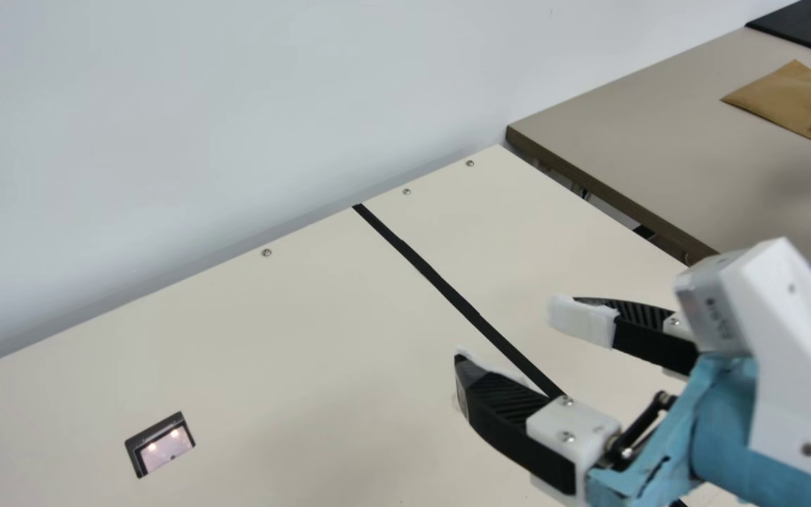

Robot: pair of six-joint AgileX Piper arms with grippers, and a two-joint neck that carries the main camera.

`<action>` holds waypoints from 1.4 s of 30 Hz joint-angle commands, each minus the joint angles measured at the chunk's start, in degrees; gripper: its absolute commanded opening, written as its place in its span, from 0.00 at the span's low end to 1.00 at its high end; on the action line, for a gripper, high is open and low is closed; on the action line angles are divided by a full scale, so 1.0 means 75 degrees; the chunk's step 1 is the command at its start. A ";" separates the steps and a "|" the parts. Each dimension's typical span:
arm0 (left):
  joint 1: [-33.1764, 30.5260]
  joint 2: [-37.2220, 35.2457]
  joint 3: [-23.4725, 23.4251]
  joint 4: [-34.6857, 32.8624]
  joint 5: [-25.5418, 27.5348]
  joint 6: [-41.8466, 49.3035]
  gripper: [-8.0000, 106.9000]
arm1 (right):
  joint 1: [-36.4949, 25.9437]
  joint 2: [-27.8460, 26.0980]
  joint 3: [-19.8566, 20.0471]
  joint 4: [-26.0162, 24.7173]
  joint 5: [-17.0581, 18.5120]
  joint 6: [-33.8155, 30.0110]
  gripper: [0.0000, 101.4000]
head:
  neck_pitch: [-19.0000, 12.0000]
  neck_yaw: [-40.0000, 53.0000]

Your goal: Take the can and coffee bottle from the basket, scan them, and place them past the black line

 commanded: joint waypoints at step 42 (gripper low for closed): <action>0.0000 0.0000 0.0000 0.0000 0.0000 0.0000 0.85 | 0.0386 0.0380 -0.2282 0.1372 0.2366 0.2871 1.00 | -0.0146 0.2083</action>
